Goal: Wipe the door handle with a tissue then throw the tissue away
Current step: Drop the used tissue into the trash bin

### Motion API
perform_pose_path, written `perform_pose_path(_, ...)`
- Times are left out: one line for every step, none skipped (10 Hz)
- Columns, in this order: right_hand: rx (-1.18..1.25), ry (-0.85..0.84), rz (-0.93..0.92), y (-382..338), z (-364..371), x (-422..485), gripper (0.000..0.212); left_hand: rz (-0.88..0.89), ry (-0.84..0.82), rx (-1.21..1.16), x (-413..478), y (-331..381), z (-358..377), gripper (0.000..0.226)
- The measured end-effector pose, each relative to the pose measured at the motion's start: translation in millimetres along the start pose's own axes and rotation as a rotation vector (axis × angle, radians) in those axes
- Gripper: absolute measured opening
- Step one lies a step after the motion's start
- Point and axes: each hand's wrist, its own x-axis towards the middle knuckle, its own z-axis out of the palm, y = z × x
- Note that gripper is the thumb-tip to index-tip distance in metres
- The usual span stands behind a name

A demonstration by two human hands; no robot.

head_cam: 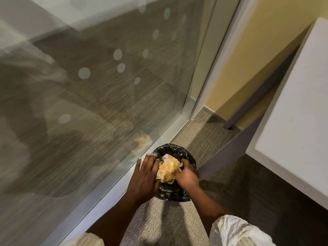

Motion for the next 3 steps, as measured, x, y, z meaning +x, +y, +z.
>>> perform_pose_path(-0.048,0.004,-0.021,7,-2,-7,0.049,-0.007,-0.022,0.011,0,7,-7,0.082)
perform_pose_path(-0.060,0.019,-0.023,5,-13,-22,0.043,-0.006,-0.054,-0.007,-5,7,-19,0.081)
perform_pose_path(-0.055,0.043,-0.038,-4,-26,-44,0.042,-0.030,-0.046,0.002,-13,11,-42,0.081)
